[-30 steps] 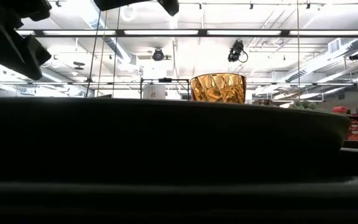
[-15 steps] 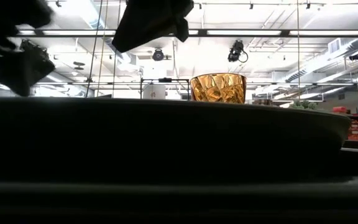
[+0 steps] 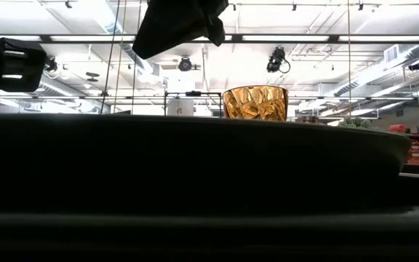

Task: Pick and place plate/cup/fork/spoon on tray
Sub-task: Put the yellow spoon to the left of the orange fork on the black tray

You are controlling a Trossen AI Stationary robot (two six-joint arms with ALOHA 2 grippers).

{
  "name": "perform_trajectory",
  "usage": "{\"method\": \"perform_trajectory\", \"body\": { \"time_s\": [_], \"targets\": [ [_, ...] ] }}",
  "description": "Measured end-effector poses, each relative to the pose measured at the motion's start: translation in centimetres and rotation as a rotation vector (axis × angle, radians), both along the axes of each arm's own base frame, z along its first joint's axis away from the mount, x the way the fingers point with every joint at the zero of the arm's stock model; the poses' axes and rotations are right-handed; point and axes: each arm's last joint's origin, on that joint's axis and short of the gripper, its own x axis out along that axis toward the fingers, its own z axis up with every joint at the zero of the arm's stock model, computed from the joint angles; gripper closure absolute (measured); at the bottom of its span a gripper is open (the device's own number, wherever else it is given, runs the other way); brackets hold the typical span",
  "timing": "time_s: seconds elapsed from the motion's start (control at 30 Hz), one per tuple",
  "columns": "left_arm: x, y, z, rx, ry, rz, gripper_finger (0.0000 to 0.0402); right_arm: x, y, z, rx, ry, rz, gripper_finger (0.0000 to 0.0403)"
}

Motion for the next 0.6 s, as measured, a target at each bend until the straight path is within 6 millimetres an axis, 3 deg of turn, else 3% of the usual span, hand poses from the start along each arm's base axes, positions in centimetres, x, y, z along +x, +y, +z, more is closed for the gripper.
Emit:
{"method": "perform_trajectory", "body": {
  "time_s": [0.27, 0.6],
  "targets": [
    [0.4, -0.4, -1.6, 0.187, -0.027, -0.121, 0.0230, -0.1, 1.0, 0.3, 0.047, -0.047, -0.009, 0.0360],
    [0.4, -0.5, -1.6, 0.363, -0.091, -0.242, 0.0230, -0.1, 2.3, 0.7, 0.095, -0.107, -0.005, 0.0360]
  ]
}}
